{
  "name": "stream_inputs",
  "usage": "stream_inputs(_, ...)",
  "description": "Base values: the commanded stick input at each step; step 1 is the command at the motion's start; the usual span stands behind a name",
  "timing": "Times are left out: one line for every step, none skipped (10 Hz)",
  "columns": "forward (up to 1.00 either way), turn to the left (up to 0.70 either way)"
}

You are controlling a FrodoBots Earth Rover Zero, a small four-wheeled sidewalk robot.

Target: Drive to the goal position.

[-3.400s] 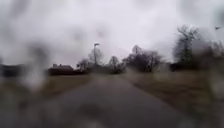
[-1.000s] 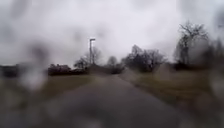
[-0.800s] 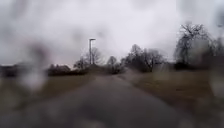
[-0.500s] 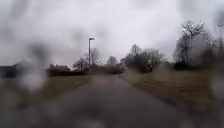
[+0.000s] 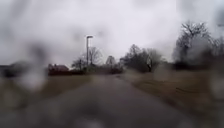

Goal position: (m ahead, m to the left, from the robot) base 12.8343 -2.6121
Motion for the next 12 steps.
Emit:
stream_inputs(0.7,0.35)
stream_inputs(0.7,0.35)
stream_inputs(0.7,0.23)
stream_inputs(0.7,0.18)
stream_inputs(0.7,0.16)
stream_inputs(0.7,0.14)
stream_inputs(0.7,0.1)
stream_inputs(0.7,0.05)
stream_inputs(0.7,0.01)
stream_inputs(0.7,0.0)
stream_inputs(0.7,0.0)
stream_inputs(0.7,0.0)
